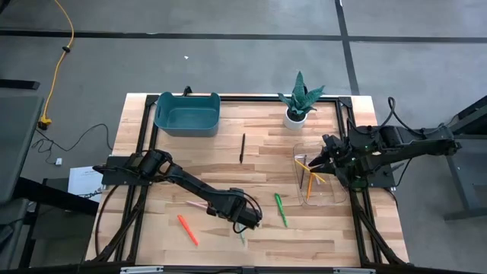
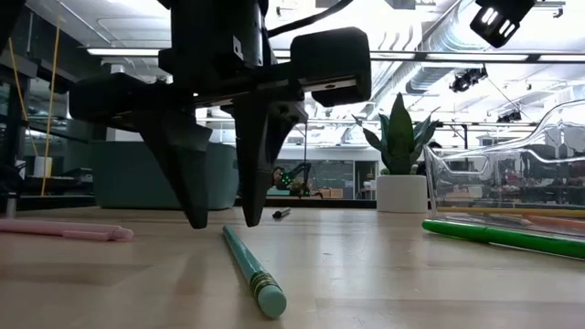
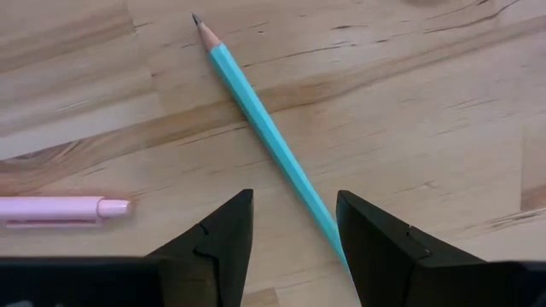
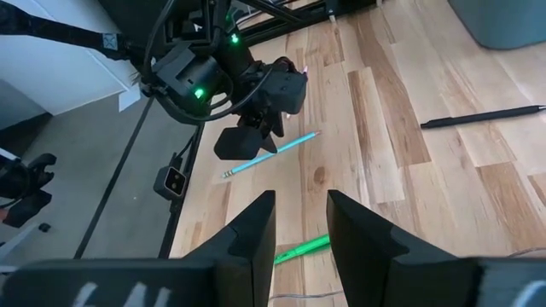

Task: Sort pens & pencils
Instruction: Put the light blue pencil into the transparent bin

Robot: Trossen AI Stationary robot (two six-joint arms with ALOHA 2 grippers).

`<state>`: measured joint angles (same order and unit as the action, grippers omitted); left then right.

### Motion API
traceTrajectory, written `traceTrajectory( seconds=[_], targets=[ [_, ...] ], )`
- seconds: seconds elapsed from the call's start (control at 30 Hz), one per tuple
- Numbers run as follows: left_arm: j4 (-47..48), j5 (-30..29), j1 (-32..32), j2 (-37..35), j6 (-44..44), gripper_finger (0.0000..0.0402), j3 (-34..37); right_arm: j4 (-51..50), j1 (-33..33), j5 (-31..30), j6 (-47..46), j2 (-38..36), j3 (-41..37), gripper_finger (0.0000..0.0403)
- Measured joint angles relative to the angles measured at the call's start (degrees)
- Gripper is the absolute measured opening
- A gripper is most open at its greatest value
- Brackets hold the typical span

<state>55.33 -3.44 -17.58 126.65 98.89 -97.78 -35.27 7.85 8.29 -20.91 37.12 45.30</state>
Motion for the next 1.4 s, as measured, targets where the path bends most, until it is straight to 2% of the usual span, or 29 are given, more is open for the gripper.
traceTrajectory(
  seconds=[0.67,0.93,1.03,1.17,1.4],
  targets=[
    [-0.1,0.0,0.1,0.6,0.6,0.0158,-0.1,0.0,0.0,0.2,0.5,0.0,0.0,0.0099],
    [-3.7,3.4,0.8,2.4,-1.0,0.0158,-0.4,0.2,0.0,0.2,0.9,0.0,0.0,0.0099],
    [-2.1,2.3,0.7,2.6,-1.0,0.0158,-0.9,0.3,0.0,0.2,0.9,0.0,0.0,0.0099],
    [4.6,2.3,0.7,3.1,-2.7,0.0158,-2.8,0.5,0.0,0.2,1.1,0.0,0.0,0.0099],
    [4.6,2.5,0.7,3.1,-2.9,0.0158,-2.9,0.5,0.0,0.2,1.5,0.0,0.0,0.0099]
  ],
)
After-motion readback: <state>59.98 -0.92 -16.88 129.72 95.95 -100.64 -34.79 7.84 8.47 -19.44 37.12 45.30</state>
